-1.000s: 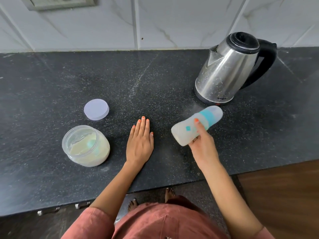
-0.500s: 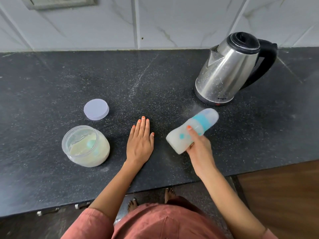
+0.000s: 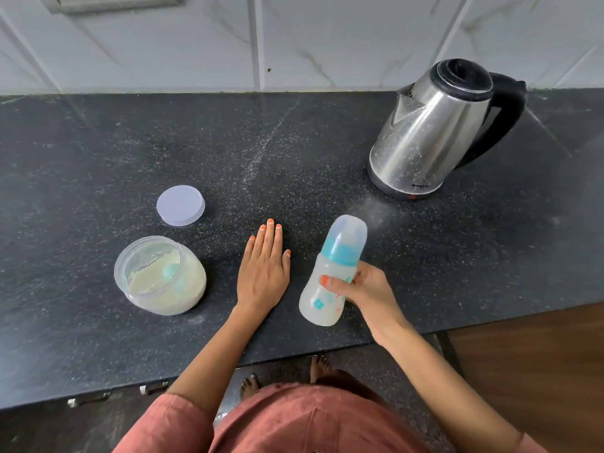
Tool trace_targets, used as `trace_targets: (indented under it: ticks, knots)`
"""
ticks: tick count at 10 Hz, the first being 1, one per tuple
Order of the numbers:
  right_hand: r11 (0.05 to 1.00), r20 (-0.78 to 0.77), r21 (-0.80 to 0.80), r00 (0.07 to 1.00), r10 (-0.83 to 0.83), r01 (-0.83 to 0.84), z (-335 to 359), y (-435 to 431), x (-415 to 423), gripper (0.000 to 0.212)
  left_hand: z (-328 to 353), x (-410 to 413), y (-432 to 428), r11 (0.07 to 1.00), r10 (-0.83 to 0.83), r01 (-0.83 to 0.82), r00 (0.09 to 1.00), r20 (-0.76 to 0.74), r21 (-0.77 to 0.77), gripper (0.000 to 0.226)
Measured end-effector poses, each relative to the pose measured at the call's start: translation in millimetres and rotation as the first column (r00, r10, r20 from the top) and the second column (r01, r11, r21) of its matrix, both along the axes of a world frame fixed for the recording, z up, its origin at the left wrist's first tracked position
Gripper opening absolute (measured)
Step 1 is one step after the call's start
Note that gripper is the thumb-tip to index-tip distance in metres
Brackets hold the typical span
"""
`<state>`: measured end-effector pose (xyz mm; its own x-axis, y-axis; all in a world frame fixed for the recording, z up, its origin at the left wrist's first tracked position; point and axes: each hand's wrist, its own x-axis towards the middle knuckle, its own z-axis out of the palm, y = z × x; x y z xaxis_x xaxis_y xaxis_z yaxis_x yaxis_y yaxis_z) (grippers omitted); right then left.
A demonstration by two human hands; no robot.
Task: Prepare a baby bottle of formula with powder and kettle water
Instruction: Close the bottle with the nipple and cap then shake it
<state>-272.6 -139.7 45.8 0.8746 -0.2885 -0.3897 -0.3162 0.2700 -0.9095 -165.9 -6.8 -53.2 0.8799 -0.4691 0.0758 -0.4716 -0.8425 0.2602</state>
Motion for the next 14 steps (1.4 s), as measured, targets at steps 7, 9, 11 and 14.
trace_targets:
  ticks: [7,9,11,14]
  knots:
    - [0.992,-0.013,0.093,0.997,-0.079,0.080,0.2,3.8,3.2,0.012,0.0,-1.9,0.8,1.000,0.001,-0.001,1.000,0.002,-0.022,0.052]
    - [0.865,0.072,0.375,0.920,-0.386,0.334,7.7,-12.8,18.6,0.017,0.7,-0.7,-2.0,1.000,-0.010,0.010,1.000,0.004,-0.024,0.052]
    - [0.998,-0.023,0.064,1.000,-0.003,0.005,5.9,2.3,4.3,0.019,1.6,-2.1,1.3,0.999,0.000,0.000,1.000,0.002,-0.036,0.051]
    - [0.959,0.048,0.195,0.975,-0.217,0.204,4.4,-5.6,12.4,0.022,0.6,-3.3,1.4,1.000,0.006,-0.006,1.000,-0.005,-0.030,0.052]
